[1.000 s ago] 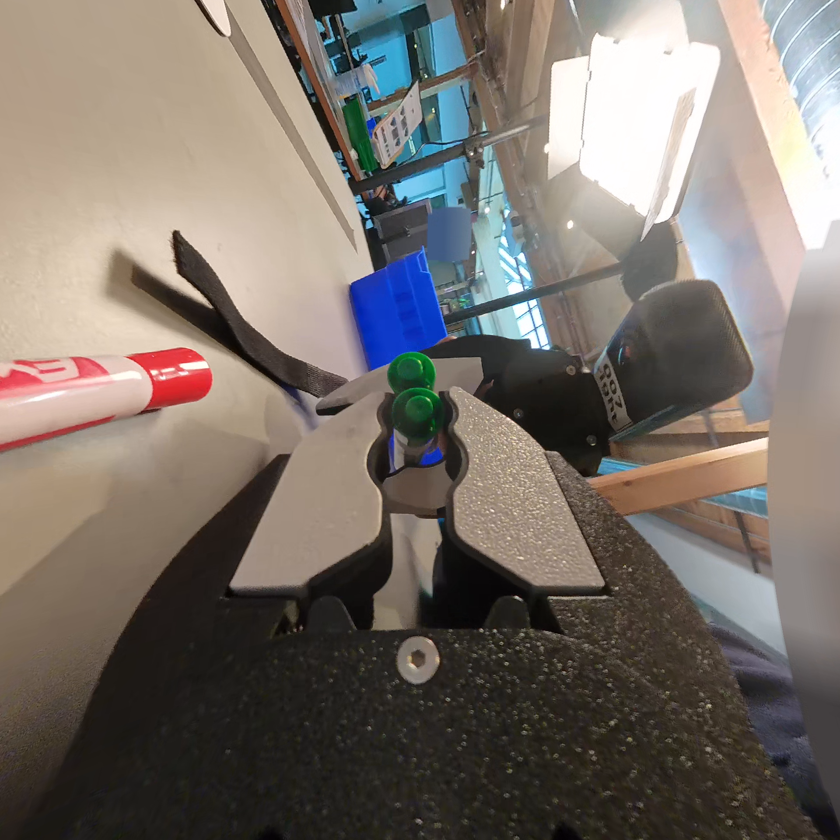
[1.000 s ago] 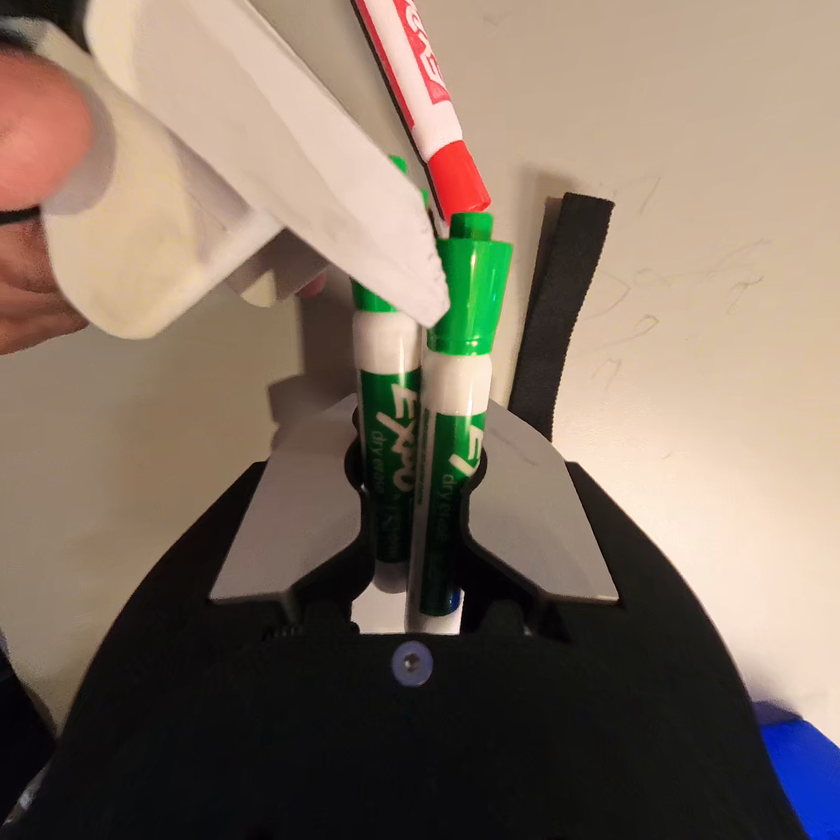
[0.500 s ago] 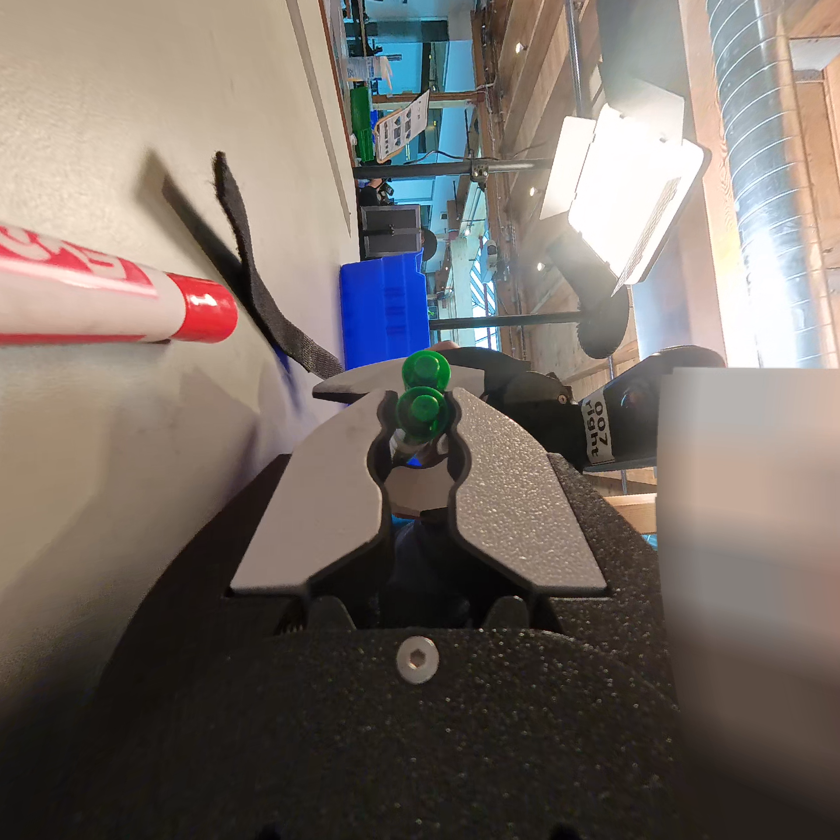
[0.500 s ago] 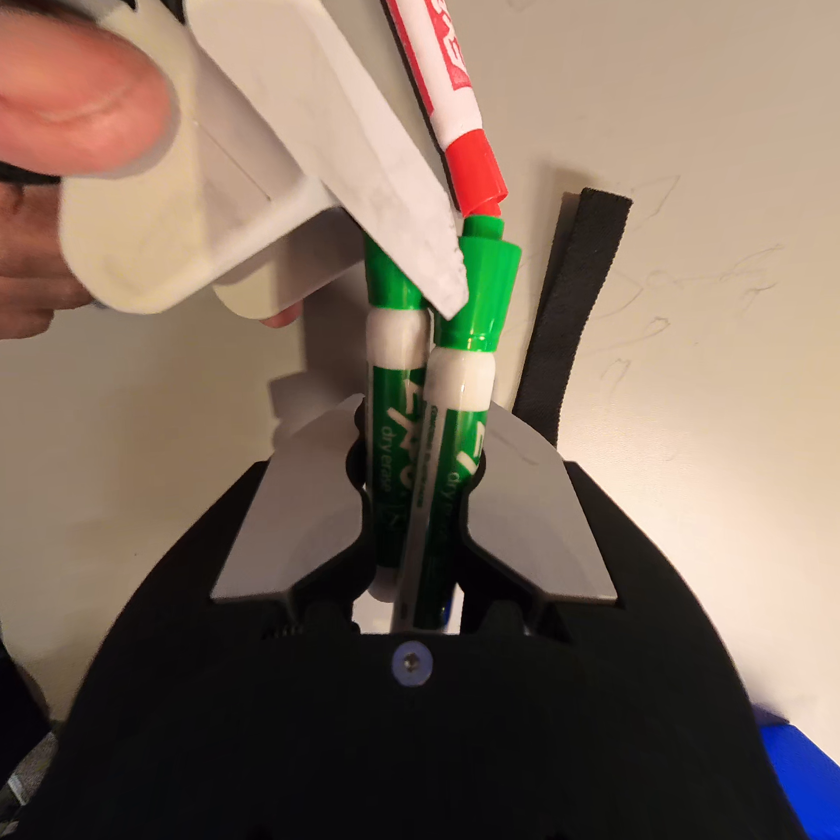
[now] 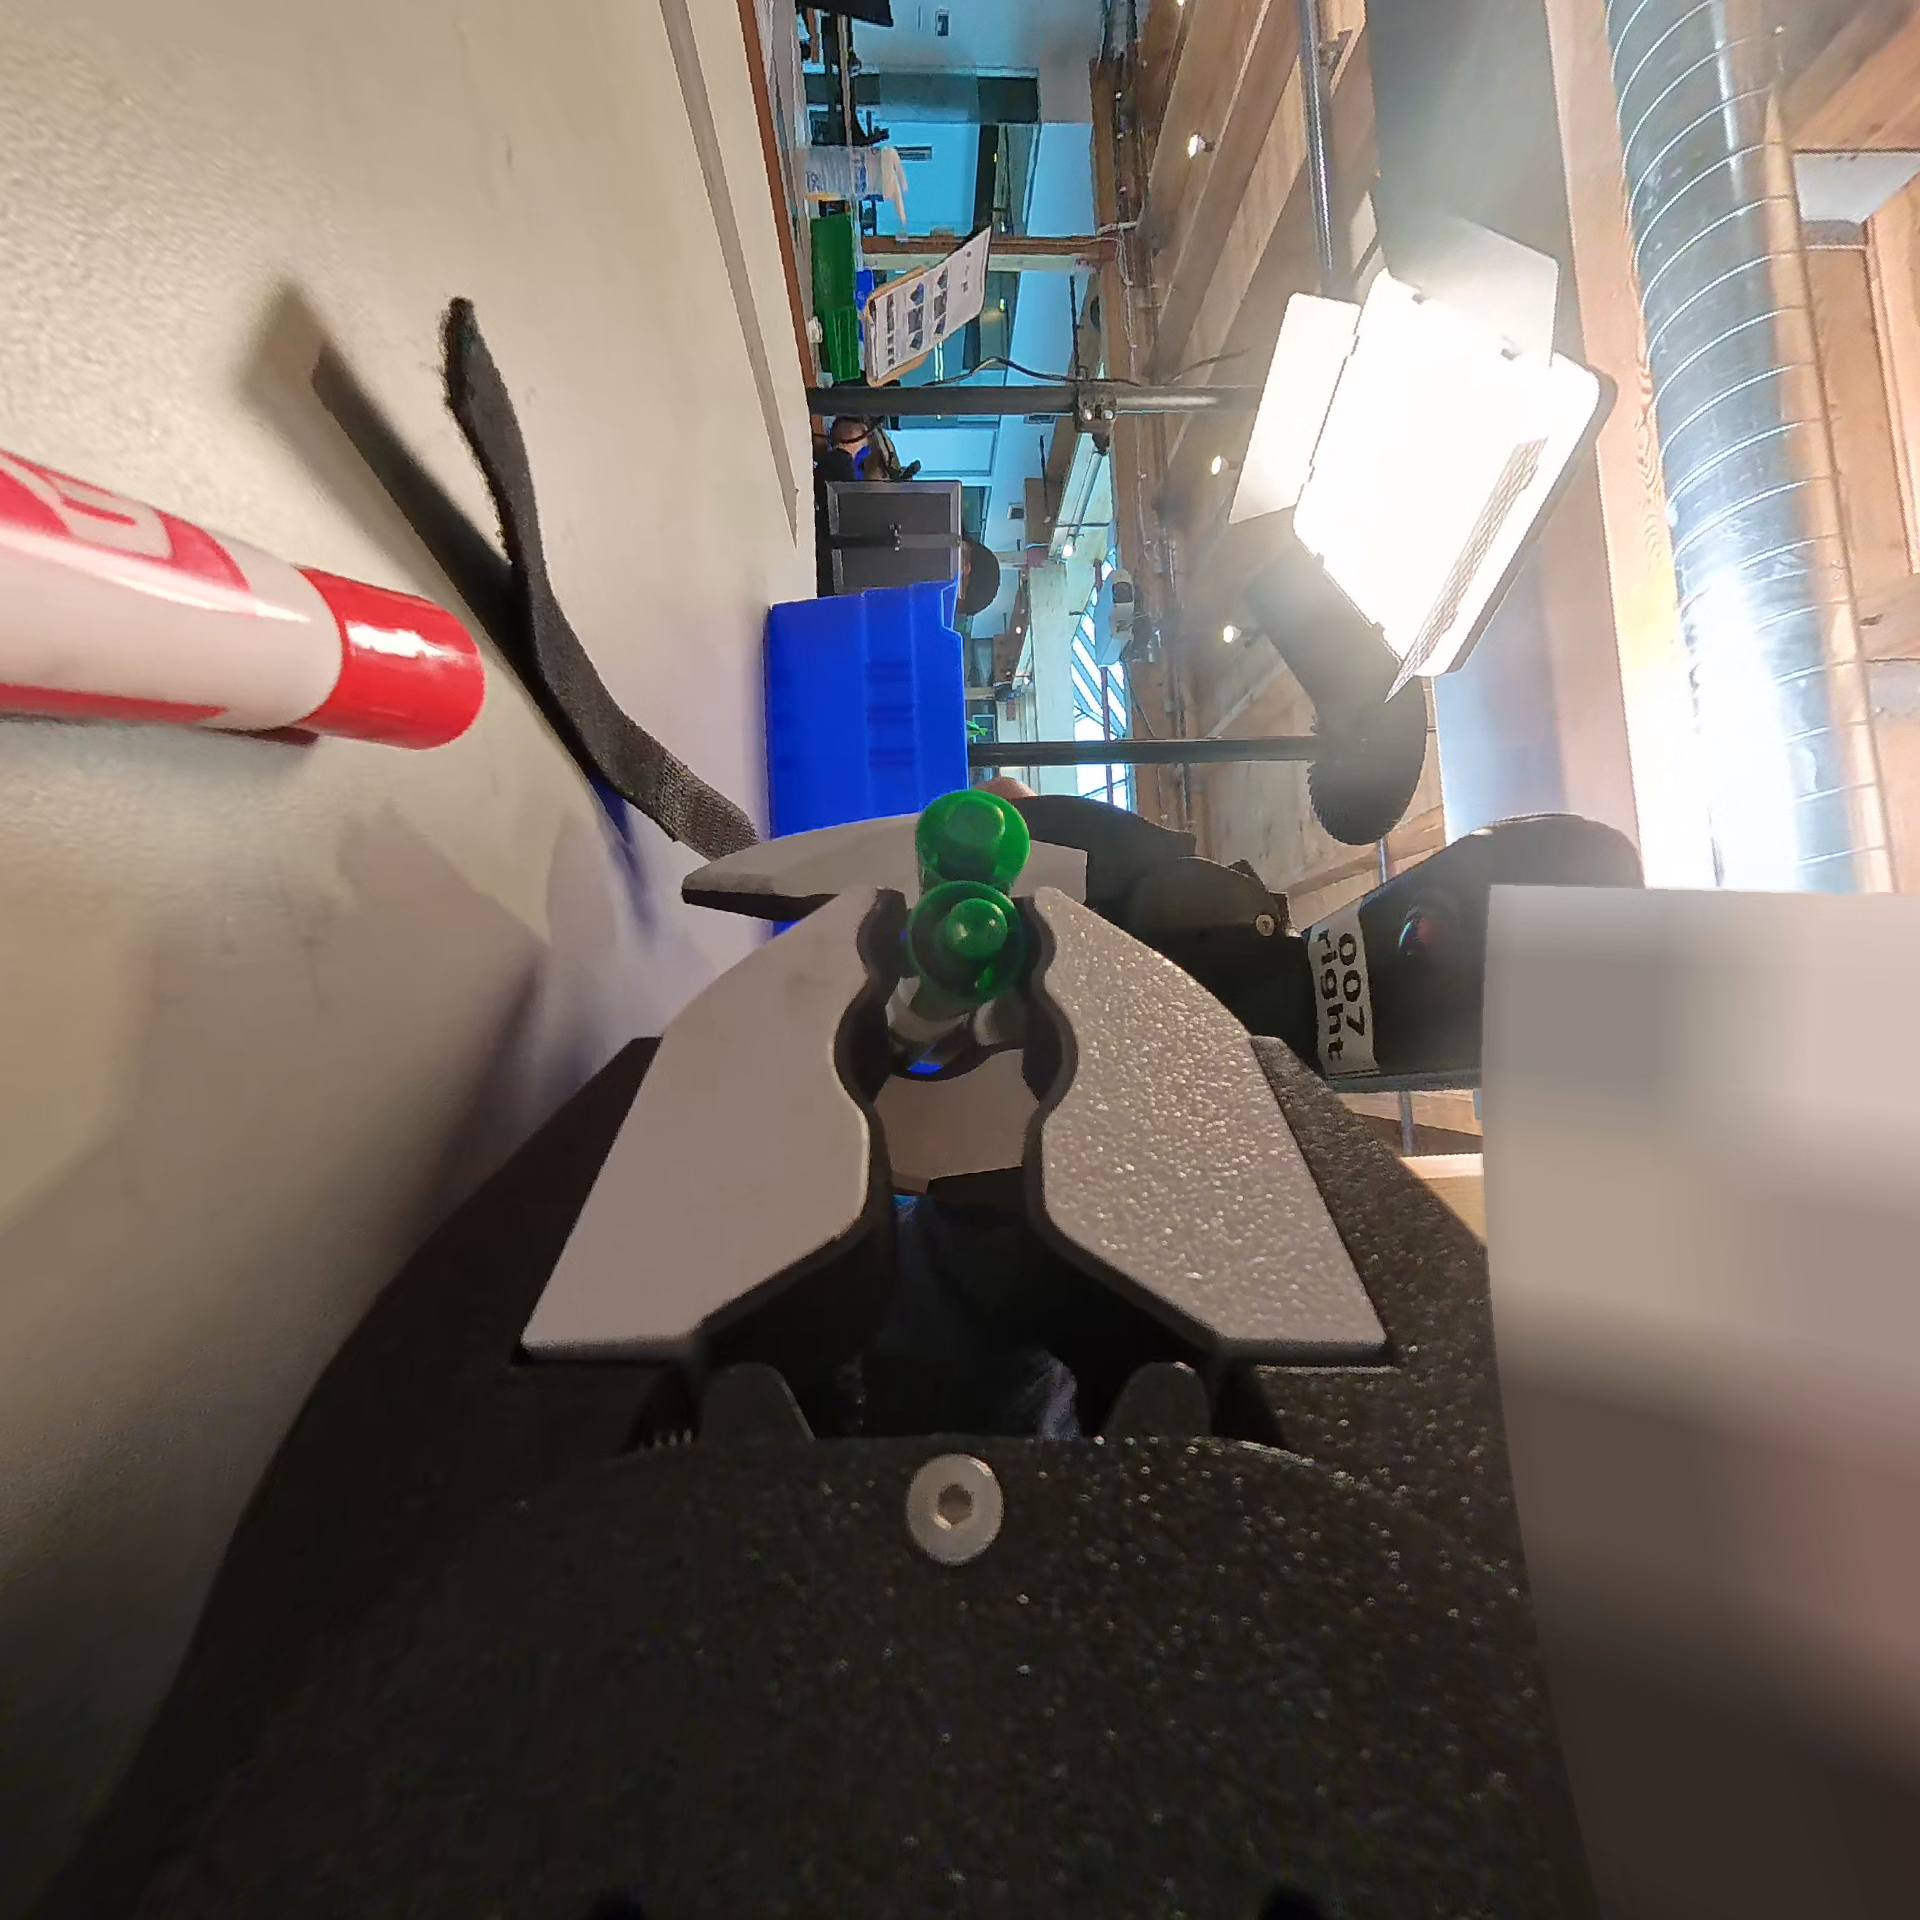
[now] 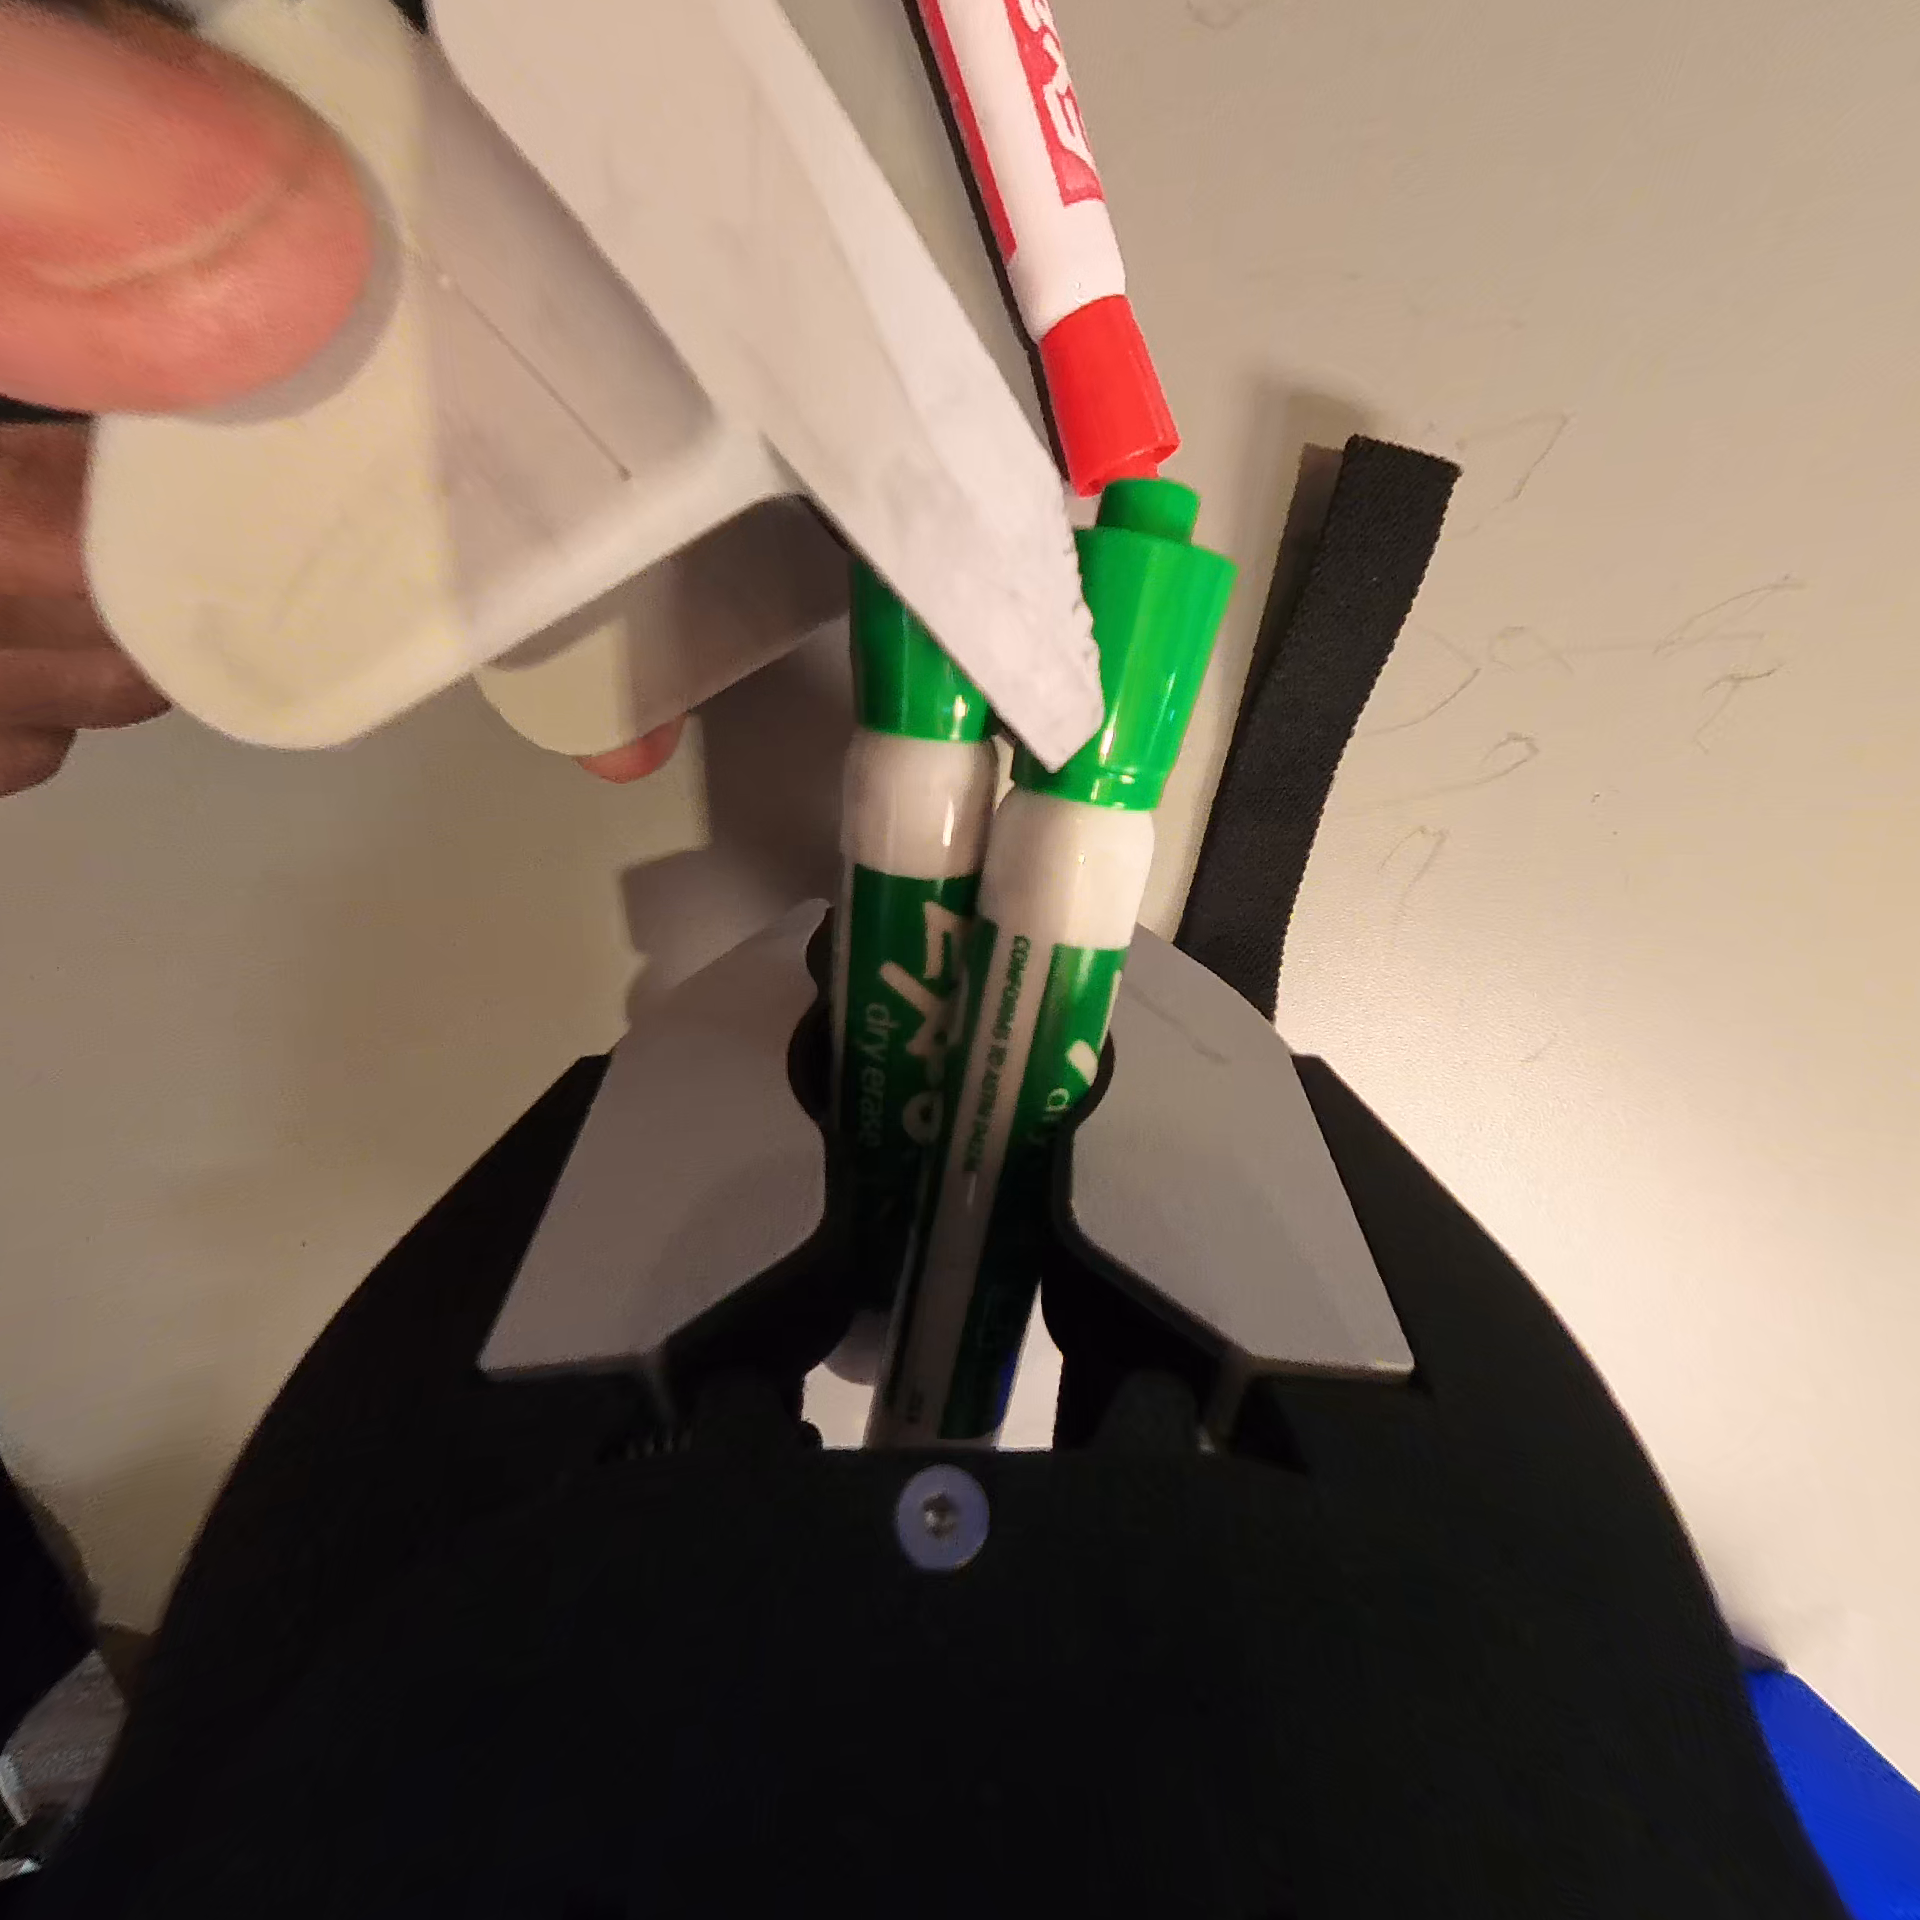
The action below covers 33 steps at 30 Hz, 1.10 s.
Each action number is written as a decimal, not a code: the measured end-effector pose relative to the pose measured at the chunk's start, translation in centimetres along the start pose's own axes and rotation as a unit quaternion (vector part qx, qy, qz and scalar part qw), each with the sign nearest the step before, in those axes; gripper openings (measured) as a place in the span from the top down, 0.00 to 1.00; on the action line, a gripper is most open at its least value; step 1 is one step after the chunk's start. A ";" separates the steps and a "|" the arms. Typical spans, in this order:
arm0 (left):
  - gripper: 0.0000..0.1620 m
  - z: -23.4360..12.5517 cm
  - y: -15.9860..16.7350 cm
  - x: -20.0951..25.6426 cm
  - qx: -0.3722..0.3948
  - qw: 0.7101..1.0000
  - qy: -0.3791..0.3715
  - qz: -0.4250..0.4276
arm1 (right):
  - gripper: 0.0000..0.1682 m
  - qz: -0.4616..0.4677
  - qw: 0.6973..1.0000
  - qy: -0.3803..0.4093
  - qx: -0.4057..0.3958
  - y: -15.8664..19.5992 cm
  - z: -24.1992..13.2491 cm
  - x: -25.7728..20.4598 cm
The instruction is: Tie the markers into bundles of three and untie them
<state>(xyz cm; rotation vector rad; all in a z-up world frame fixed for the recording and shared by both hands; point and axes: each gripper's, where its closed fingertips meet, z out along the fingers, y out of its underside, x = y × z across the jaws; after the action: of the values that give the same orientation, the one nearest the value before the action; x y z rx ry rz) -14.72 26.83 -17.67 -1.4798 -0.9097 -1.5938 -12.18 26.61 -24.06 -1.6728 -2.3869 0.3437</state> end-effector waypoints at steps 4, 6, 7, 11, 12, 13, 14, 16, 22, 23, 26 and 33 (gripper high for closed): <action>0.87 -0.1 0.2 -0.1 -0.005 1.000 0.005 -0.015 | 0.76 -0.003 1.000 -0.011 0.002 0.0 0.1 -0.2; 0.87 -0.1 0.2 -0.2 -0.007 1.000 0.008 -0.027 | 0.76 -0.004 1.000 -0.016 0.003 0.1 0.1 -0.4; 0.87 -0.1 0.2 -0.2 -0.008 0.999 0.010 -0.029 | 0.76 -0.004 1.000 -0.019 0.004 0.1 0.1 -0.4; 0.86 -0.2 0.6 -0.1 -0.029 0.999 0.022 -0.017 | 0.77 -0.003 1.000 -0.019 -0.001 0.4 0.1 -0.3; 0.85 -0.2 0.7 0.0 -0.037 0.999 0.028 -0.011 | 0.83 -0.002 1.000 -0.017 0.002 0.4 0.0 -0.1; 0.84 -0.3 0.7 0.3 -0.044 0.998 0.035 -0.003 | 0.87 -0.001 1.000 -0.019 0.009 0.3 0.0 -0.1; 0.83 -0.3 0.7 0.4 -0.051 0.998 0.035 0.009 | 0.87 0.001 0.999 -0.029 0.015 0.1 -0.1 -0.3; 0.83 -0.4 0.7 0.7 -0.061 0.997 0.034 0.038 | 0.87 0.001 0.999 -0.029 0.018 0.0 0.0 -0.3; 0.79 -0.4 0.9 0.9 -0.094 0.992 0.039 0.073 | 0.88 0.001 0.999 -0.039 0.012 0.2 0.2 -0.6; 0.78 -0.4 1.0 1.0 -0.102 0.991 0.040 0.082 | 0.88 0.002 0.999 -0.040 0.010 0.3 0.2 -0.6; 0.76 -0.9 0.7 1.1 -0.122 0.984 0.037 0.126 | 0.88 0.006 0.999 -0.047 0.003 0.7 0.3 -0.6; 0.74 -1.7 0.5 0.9 -0.171 0.957 0.016 0.235 | 0.88 0.013 0.996 -0.087 0.001 1.0 0.4 -1.4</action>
<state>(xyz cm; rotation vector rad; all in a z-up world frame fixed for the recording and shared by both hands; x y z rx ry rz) -15.05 25.03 -16.86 -1.7414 -0.2300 -1.4493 -10.95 25.58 -24.80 -1.7415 -2.4871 0.5153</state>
